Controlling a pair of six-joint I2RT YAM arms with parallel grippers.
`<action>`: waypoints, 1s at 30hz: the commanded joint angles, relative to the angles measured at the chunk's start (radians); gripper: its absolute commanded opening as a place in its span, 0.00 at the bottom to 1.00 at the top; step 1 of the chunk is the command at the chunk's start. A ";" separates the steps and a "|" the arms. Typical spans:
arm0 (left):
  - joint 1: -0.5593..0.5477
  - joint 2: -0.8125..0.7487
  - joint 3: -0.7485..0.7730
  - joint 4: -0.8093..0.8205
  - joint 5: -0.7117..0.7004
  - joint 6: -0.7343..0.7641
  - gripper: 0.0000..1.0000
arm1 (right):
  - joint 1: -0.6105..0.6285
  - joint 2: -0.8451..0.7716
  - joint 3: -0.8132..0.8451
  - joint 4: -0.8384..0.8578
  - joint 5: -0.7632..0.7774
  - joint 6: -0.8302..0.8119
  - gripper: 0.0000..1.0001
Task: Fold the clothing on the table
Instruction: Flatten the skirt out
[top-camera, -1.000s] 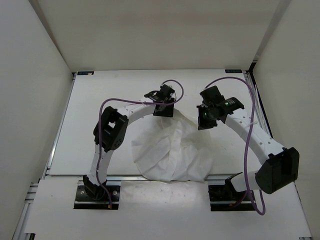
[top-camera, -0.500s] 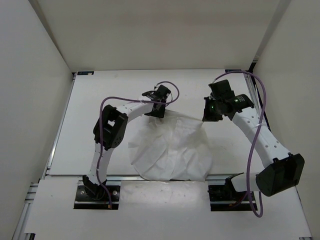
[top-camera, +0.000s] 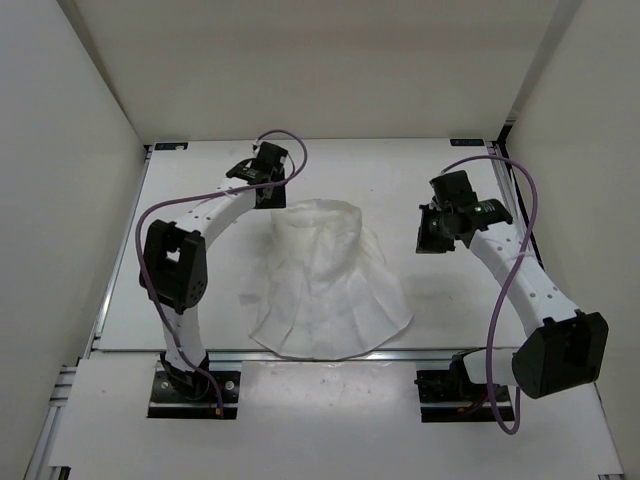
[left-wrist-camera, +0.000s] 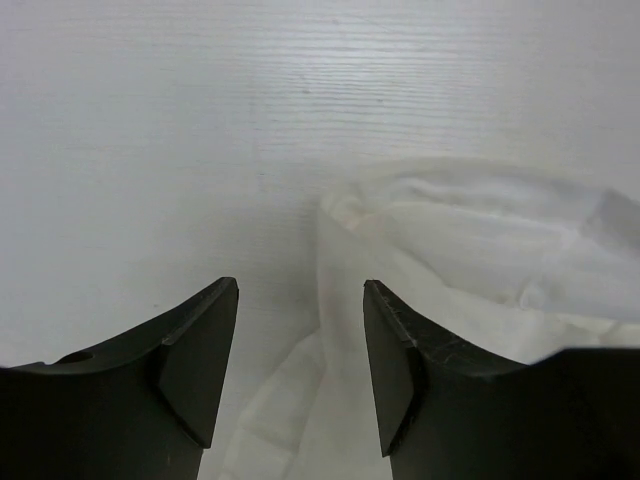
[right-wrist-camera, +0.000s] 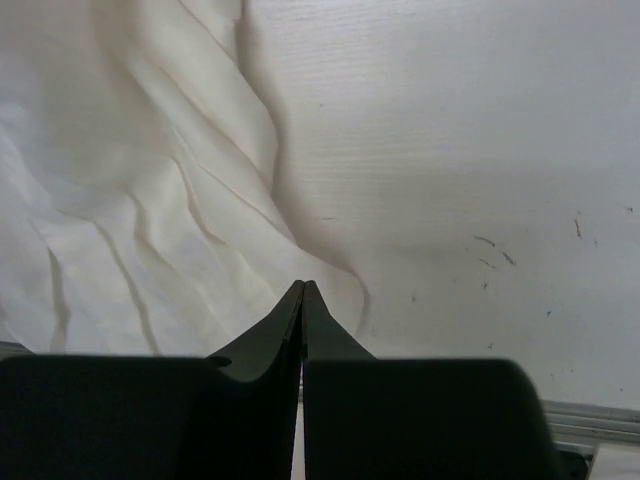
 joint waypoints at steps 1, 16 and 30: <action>0.045 -0.091 -0.010 -0.017 0.001 0.001 0.65 | 0.009 -0.005 -0.006 -0.038 0.047 -0.022 0.00; 0.155 -0.196 -0.135 0.090 0.354 -0.092 0.65 | 0.095 0.317 0.356 0.015 -0.039 -0.137 0.50; 0.169 -0.225 -0.259 0.119 0.375 -0.103 0.62 | 0.170 0.697 0.727 -0.029 -0.126 -0.136 0.52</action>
